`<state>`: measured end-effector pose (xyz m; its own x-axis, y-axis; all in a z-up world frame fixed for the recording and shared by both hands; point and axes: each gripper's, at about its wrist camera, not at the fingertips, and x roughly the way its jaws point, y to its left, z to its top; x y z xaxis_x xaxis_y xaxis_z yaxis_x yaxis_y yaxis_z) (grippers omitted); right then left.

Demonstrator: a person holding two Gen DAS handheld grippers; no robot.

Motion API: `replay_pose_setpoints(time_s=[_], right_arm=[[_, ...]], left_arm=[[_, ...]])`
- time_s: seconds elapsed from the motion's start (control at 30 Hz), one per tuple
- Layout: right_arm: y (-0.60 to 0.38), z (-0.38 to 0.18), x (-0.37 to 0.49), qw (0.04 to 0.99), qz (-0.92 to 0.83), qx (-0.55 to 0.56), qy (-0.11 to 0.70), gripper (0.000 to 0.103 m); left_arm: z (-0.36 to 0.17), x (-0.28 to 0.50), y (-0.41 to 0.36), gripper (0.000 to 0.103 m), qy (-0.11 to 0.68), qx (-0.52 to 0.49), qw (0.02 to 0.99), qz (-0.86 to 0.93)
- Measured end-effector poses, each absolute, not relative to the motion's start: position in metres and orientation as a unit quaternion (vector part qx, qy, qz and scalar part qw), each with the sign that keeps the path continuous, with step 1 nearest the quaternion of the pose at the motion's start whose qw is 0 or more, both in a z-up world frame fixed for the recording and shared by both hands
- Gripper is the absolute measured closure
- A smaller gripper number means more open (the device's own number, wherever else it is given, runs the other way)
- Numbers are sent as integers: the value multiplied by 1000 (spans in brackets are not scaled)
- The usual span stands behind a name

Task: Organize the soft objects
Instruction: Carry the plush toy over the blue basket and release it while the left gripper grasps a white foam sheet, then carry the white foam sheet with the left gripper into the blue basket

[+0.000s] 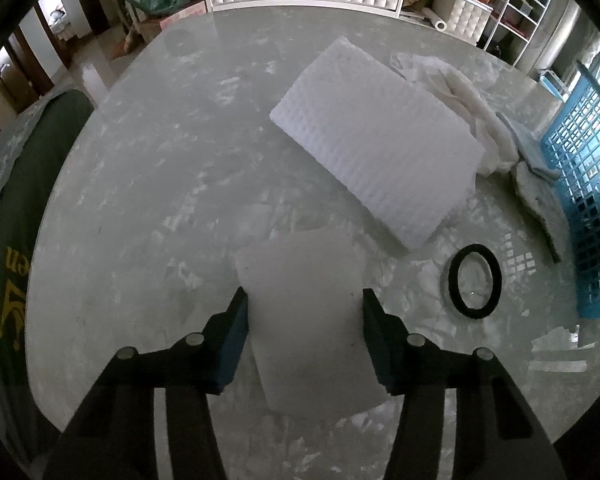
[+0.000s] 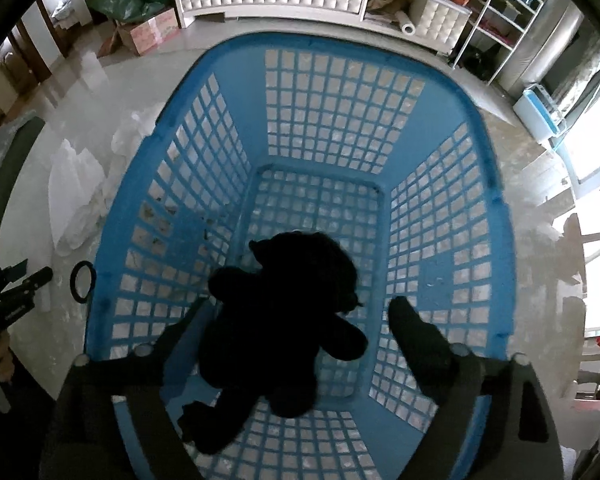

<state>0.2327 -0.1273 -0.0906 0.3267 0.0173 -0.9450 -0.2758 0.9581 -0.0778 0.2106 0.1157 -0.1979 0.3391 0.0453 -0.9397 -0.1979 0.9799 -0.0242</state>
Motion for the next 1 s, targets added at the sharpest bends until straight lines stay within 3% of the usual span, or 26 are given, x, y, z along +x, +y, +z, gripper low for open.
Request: replay_pose_setpoints(time_s=[0.33,1.0], right_arm=[[-134,-60,203,827,93,-87,548,1],[-178,-29,147,866,83,-50,490,0]], left_arm=[[-169,186,115,53,553,-77,827,59],[-59,161,42,53,481,-45,875,-28]])
